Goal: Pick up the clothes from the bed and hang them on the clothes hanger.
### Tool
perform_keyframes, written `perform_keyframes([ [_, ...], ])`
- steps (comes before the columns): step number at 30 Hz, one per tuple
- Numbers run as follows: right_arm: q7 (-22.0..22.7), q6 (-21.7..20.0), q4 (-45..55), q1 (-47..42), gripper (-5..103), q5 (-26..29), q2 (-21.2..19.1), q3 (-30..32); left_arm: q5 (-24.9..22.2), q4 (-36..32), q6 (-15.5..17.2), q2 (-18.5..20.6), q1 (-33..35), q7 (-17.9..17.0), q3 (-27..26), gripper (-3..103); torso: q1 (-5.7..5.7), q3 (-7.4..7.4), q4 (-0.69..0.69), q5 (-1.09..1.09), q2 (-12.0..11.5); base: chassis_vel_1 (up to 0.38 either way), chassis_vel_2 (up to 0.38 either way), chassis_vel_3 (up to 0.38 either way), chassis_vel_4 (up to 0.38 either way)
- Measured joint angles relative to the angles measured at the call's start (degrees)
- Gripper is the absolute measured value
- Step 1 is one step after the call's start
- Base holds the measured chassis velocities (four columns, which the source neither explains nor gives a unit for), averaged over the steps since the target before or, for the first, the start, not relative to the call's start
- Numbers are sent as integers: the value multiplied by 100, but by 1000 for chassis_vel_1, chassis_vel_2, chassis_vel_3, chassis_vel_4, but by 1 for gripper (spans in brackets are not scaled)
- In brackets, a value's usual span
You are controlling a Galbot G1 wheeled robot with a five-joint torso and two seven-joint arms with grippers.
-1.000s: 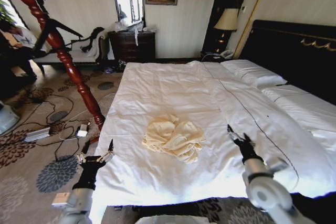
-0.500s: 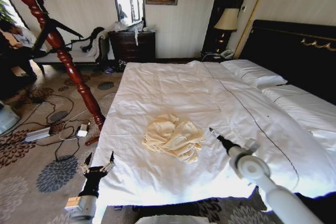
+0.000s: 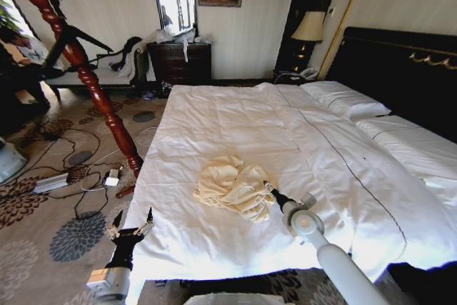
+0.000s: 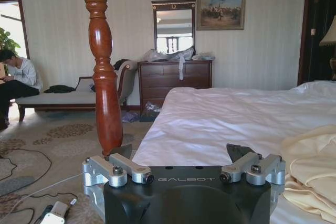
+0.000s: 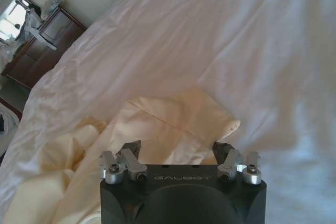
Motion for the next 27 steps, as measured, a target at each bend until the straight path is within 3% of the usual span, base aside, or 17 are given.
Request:
perform_keyframes([
  [2, -55, 67, 19, -19, 72, -55, -4, 4, 0, -7, 0, -2, 0, 0, 5, 100, 0, 0, 0, 0, 0, 0, 0, 0, 0],
  [6, -318, 429, 0, -74, 50, -217, -55, 29, -4, -36, -18, -25, 12, -18, 12, 100, 0, 0, 0, 0, 0, 0, 0, 0, 0],
  [8, -353, 479, -4, -86, 50, -221, -62, 40, -8, -48, -30, -29, 23, -22, 12, 100, 0, 0, 0, 1, 0, 0, 0, 0, 0],
  [12, -466, 568, 32, -151, 28, -301, -81, 53, -24, -92, -76, -34, 87, -42, 6, 100, -1, 0, 0, 1, 0, 0, 0, 0, 0],
  [14, -486, 623, 42, -161, 22, -366, -84, 44, -27, -96, -79, -36, 95, -50, 5, 100, -1, 0, 0, 1, 1, 0, 0, 0, 0],
  [15, -488, 746, 53, -165, 22, -484, -85, 23, -28, -101, -80, -40, 101, -57, 5, 100, -1, 0, 0, 1, 0, 0, 0, 0, 0],
  [20, -645, 1261, 443, -255, 2, -976, -273, 17, -37, -121, -81, -51, 111, -75, 16, 100, -1, 0, 0, 2, 0, 0, 0, 0, 0],
  [27, -1498, 1607, 1692, -443, 0, -1151, -1060, 472, -70, -131, -92, -54, 115, -82, 50, 100, -1, -1, 0, 1, 0, 0, 0, 0, 0],
])
